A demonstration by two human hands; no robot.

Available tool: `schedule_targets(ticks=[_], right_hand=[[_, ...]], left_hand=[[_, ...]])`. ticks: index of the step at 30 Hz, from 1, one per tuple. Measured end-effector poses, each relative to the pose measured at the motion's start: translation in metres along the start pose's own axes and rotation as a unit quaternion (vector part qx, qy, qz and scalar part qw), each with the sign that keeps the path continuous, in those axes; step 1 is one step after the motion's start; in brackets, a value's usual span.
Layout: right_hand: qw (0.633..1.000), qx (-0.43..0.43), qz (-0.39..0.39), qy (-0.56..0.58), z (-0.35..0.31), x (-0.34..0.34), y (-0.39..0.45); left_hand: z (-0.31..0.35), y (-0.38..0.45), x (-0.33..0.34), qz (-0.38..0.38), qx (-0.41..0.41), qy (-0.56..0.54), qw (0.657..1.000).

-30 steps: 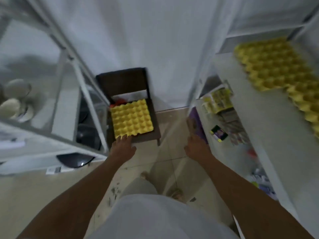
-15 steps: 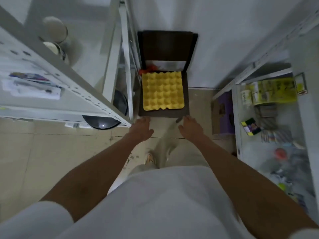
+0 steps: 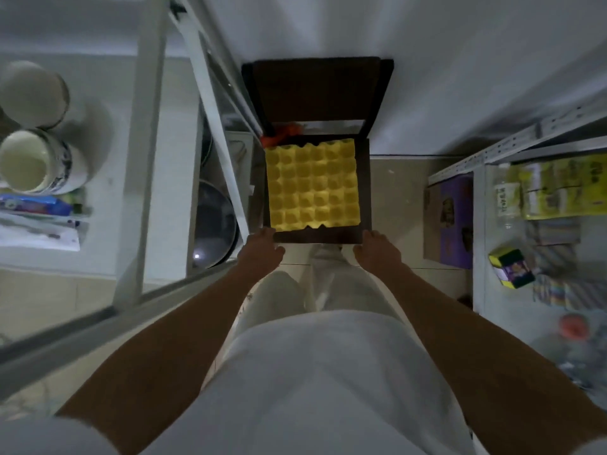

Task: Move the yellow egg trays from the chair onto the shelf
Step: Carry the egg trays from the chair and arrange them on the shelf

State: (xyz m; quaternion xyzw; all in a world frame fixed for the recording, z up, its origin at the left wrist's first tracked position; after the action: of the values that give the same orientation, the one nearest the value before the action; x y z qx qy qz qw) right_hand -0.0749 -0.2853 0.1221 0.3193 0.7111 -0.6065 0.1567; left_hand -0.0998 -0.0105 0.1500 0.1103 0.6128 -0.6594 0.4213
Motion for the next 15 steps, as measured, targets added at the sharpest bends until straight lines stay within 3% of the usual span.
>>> schedule_targets(ticks=[5, 11, 15], right_hand=[[0.998, 0.035, -0.027, 0.042, 0.005, -0.001, 0.078], [0.995, 0.072, -0.007, 0.074, 0.008, -0.010, 0.184], [0.994, 0.090, 0.000, 0.064, 0.018, 0.000, 0.241]], left_hand=[[-0.001, 0.071, 0.001, 0.024, 0.003, -0.023, 0.999], [-0.032, 0.172, 0.021, -0.001, -0.083, -0.082, 0.993], [-0.045, 0.230, 0.034, -0.013, -0.105, -0.062, 0.992]])
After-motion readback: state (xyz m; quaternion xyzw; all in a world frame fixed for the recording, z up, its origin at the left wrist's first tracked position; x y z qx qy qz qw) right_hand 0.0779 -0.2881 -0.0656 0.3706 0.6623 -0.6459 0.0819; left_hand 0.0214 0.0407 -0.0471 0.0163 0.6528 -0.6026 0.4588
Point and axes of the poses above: each hand's wrist, its own y-axis towards the middle knuckle, its own x-axis out of the palm, z = x × y, the point moved 5 cm from there along y, towards the middle knuckle
